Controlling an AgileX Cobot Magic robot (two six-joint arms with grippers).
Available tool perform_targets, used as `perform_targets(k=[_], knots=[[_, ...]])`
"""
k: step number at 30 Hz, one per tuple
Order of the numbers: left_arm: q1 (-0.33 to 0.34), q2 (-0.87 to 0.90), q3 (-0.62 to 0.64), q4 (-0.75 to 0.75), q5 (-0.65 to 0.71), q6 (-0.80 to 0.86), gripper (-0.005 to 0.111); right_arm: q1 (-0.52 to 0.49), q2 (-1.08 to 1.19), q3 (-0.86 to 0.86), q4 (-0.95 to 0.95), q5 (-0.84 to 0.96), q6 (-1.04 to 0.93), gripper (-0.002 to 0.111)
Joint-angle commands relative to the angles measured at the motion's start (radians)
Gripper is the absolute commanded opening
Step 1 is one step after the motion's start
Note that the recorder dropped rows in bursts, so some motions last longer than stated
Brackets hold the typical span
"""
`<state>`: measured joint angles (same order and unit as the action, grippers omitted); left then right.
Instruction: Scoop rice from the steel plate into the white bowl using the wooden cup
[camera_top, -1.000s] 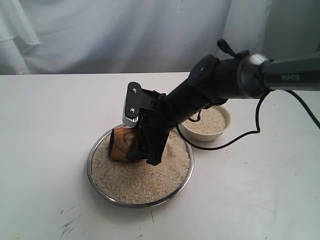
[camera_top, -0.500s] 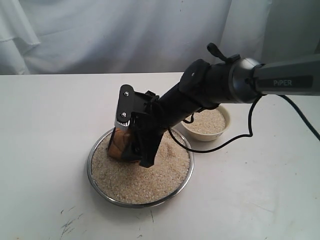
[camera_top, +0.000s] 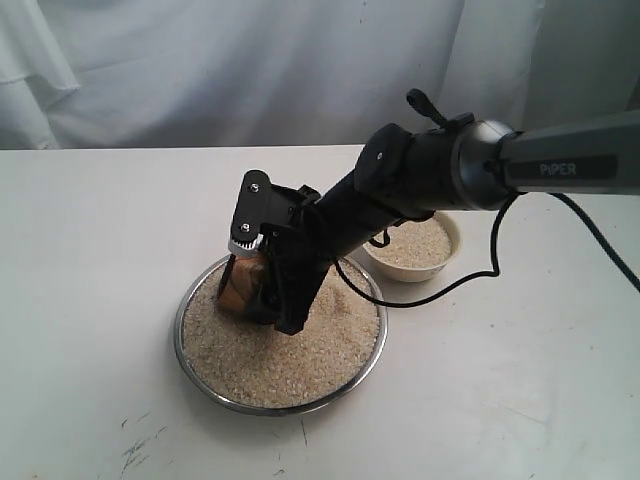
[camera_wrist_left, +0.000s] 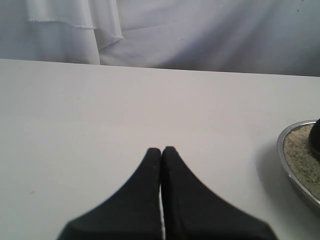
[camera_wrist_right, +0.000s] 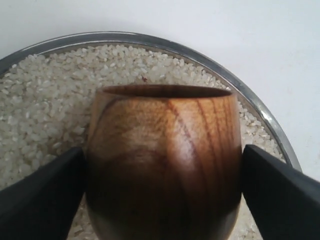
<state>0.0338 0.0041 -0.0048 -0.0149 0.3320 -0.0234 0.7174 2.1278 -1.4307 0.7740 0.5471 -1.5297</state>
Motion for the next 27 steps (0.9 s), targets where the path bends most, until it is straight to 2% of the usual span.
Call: perform_targets(k=[1, 16, 23, 27], knots=[[-0.003, -0.004, 0.005, 0.001, -0.013, 0.0, 0.0, -0.002, 0.024, -0.005, -0.02, -0.021, 0.004, 0.075], [-0.003, -0.004, 0.005, 0.001, -0.013, 0.0, 0.0, 0.005, 0.048, -0.005, -0.016, -0.057, 0.004, 0.074], [-0.003, -0.004, 0.005, 0.001, -0.013, 0.0, 0.0, 0.01, 0.048, -0.005, -0.021, -0.072, 0.009, 0.06], [-0.003, -0.004, 0.005, 0.001, -0.013, 0.0, 0.0, 0.013, 0.048, -0.005, -0.053, -0.072, 0.011, 0.042]])
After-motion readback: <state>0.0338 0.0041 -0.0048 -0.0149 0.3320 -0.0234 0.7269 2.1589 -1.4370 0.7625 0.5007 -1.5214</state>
